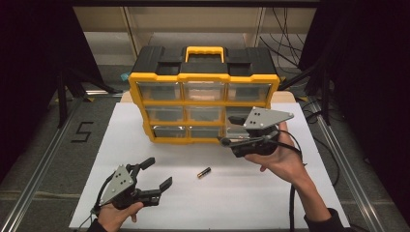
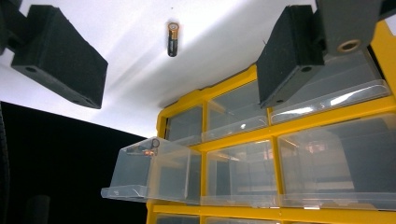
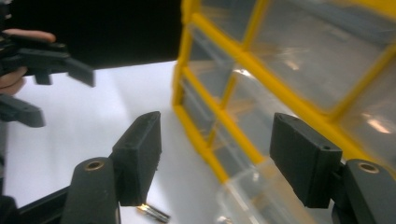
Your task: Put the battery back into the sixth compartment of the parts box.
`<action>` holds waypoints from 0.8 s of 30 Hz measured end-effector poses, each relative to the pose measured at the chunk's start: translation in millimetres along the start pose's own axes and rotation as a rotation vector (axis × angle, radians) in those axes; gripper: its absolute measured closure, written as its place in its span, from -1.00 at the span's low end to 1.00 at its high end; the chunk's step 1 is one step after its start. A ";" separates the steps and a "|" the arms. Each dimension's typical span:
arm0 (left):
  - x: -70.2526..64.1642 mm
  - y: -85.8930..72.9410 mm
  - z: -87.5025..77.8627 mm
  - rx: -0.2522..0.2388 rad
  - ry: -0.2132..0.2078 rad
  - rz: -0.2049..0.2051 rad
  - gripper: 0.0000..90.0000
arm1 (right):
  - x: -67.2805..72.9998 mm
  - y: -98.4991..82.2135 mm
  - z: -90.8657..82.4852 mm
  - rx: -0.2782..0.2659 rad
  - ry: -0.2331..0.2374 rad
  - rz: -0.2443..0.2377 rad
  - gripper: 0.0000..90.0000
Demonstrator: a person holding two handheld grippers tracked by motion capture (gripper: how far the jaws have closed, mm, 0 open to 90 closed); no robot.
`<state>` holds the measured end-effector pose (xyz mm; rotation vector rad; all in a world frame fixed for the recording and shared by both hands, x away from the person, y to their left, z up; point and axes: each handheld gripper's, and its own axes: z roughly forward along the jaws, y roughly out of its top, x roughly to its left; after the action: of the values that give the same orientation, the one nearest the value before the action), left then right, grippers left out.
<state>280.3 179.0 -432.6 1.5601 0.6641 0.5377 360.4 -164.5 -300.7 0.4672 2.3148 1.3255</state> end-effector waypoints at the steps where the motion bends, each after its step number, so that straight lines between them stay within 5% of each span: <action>1: 0.1 0.1 0.0 -0.003 0.000 0.000 -0.65 | 2.0 -0.2 2.6 0.003 0.000 -0.004 -0.26; 15: 0.3 0.4 -0.1 -0.006 0.002 -0.002 -0.65 | 27.9 -14.0 41.4 0.169 0.124 -0.075 -0.35; 24: 0.0 0.1 -0.3 -0.006 0.000 -0.004 -0.65 | 43.0 -42.3 84.9 0.368 0.171 -0.130 -0.29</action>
<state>280.2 179.2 -432.5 1.5528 0.6643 0.5362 364.7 -102.6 -384.3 0.3167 2.6952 0.9106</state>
